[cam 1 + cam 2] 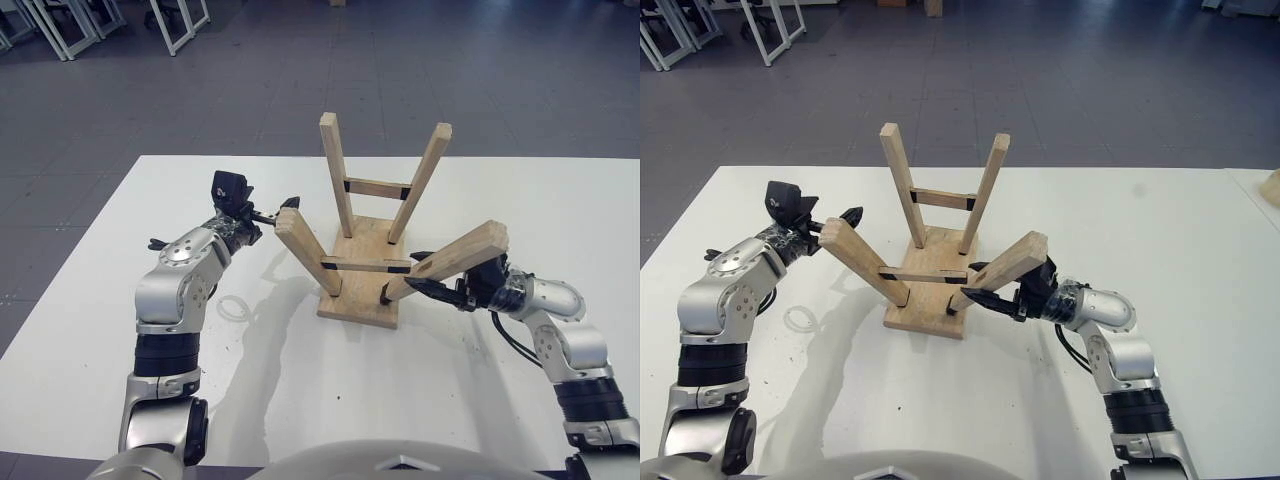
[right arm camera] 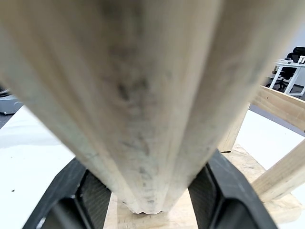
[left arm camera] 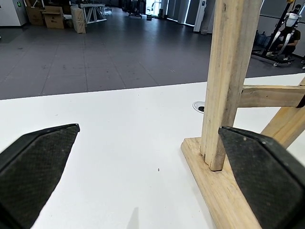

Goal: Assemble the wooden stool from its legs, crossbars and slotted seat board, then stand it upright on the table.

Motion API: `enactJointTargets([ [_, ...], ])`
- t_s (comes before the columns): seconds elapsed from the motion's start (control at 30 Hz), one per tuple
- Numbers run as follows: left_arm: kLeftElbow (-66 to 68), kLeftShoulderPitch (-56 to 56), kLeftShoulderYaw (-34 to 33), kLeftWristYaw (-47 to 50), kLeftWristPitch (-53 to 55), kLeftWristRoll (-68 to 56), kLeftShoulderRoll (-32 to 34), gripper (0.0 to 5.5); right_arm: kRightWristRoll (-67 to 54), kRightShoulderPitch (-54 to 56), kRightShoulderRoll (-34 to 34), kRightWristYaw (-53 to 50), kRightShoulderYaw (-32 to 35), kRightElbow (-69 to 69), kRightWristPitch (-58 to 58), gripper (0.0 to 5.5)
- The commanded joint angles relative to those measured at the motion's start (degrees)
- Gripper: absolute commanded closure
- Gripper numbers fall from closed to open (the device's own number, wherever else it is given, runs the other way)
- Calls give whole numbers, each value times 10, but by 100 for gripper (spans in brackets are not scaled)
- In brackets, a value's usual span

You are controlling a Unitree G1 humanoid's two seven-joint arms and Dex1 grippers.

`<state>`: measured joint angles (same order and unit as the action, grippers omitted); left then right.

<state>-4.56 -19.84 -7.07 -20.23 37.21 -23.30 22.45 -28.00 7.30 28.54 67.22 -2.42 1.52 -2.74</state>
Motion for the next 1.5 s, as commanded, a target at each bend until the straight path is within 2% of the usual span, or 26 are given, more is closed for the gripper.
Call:
enactJointTargets([
  [0.03, 4, -5, 0, -6, 3, 7, 7, 7, 5, 5, 24, 10, 5, 11, -7, 347],
  [0.27, 5, -8, 3, -10, 6, 10, 8, 7, 14, -3, 25, 32, -25, 5, -9, 347],
  [0.53, -2, -6, 7, -12, 10, 16, 1, 7, 36, 68, 33, 62, -30, -75, 2, 347],
  [0.9, -19, 8, 7, 0, 13, 15, -13, 7, 73, 71, 47, 32, -83, -6, -62, 347],
  [1.23, -22, 15, 6, 3, 13, 17, -16, 7, 104, 89, 63, 14, -118, -28, -105, 347],
  [1.4, -26, 12, -1, 10, 9, 20, -14, 7, 191, 95, 83, -57, -184, -29, -179, 347],
  [1.5, -20, -11, -16, 18, 1, 27, 3, 7, 189, 92, 62, -129, -183, -56, -223, 347],
])
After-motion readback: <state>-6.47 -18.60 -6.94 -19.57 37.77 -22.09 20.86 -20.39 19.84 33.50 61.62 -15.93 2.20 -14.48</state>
